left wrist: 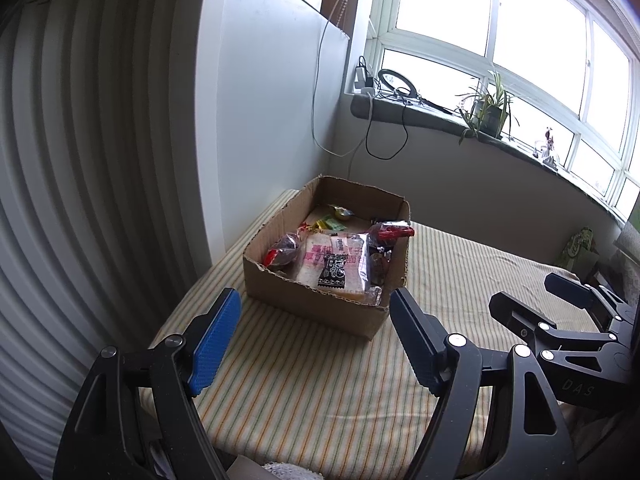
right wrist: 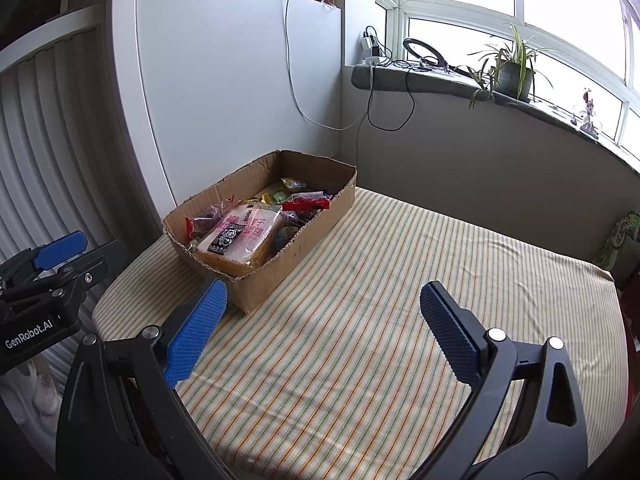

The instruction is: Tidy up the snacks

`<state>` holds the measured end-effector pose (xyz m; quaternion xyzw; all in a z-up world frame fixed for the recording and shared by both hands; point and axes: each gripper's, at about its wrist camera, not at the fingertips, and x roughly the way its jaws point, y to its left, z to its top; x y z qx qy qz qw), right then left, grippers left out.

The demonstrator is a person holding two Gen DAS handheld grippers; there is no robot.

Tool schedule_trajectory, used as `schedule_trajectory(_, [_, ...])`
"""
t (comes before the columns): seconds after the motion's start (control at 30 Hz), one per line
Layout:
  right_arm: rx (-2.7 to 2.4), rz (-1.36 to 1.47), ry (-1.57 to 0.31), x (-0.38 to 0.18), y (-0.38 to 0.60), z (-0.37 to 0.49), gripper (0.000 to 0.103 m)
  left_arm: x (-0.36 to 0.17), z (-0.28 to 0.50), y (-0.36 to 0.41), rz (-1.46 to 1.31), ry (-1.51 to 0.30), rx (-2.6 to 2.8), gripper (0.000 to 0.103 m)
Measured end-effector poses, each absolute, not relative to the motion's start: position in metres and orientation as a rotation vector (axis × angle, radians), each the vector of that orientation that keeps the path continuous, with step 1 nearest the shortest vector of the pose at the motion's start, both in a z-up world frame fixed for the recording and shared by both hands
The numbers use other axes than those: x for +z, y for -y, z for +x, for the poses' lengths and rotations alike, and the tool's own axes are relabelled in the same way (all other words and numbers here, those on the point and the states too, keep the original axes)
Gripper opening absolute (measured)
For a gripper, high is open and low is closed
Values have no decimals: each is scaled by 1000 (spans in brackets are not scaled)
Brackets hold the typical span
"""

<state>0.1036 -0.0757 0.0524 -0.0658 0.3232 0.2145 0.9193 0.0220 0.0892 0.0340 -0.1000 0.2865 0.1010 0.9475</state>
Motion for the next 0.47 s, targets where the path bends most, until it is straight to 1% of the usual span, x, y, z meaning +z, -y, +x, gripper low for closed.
schedule_trajectory(0.47, [442,-121,-664,54,78,100,99,34,18,-85,-200,-579,209,77])
